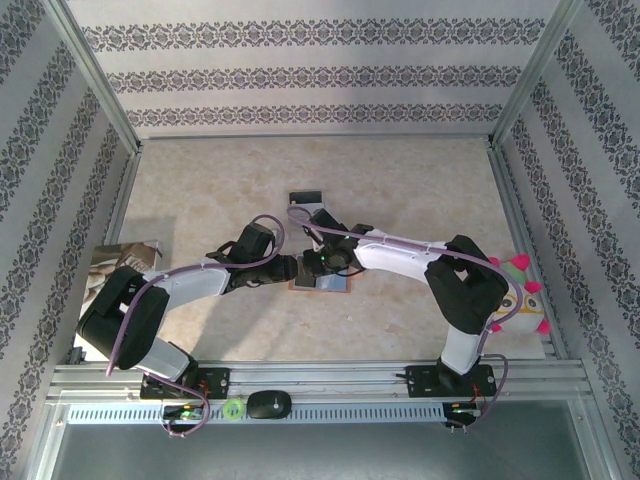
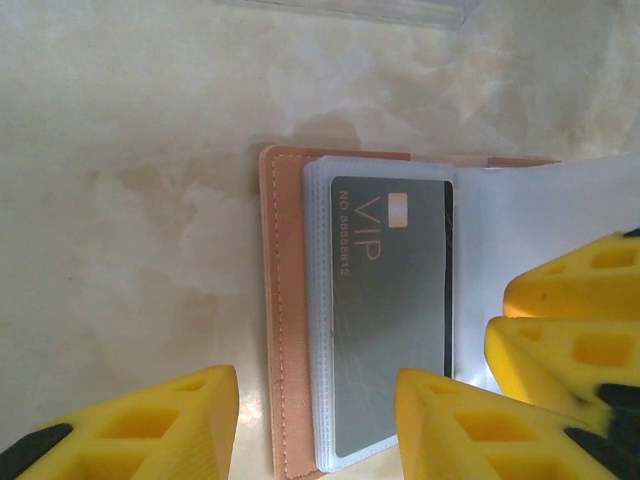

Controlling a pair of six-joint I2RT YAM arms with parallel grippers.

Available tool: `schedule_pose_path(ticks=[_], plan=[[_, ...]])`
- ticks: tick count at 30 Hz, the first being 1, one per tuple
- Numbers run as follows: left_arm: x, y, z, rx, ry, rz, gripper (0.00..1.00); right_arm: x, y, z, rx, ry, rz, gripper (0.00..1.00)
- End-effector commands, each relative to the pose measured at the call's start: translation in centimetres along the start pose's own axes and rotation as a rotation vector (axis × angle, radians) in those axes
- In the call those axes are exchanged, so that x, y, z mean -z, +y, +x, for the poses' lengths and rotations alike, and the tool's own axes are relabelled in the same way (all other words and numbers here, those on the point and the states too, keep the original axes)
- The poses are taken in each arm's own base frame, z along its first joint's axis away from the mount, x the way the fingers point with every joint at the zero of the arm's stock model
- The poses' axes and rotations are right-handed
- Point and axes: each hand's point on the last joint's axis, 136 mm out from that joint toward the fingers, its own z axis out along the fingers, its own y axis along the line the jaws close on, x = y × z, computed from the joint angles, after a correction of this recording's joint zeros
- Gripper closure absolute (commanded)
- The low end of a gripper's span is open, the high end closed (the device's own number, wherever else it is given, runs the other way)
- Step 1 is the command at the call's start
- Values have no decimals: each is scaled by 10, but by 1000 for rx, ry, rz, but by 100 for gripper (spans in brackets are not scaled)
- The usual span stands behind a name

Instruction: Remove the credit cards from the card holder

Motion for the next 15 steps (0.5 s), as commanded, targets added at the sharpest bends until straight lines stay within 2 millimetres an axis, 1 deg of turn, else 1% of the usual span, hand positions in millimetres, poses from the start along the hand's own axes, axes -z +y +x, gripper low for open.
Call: schedule_pose_path(ticks=[1,7,9,12,15], plan=[[-6,-1,7,-24,27,6,55,6,-26,24,-22,42,106,75],[-13,0,9,-14,44,11,55,19,-51,43,-37,41,190,77],[-14,0,10,-9,47,16,55,16,-56,48,-45,54,202,78],[-15,-3,9,-9,44,28,54,9,-61,52,-48,66,217,85],[-10,-11,3,-26,33,54,45,11,-56,49,-33,42,200,83]])
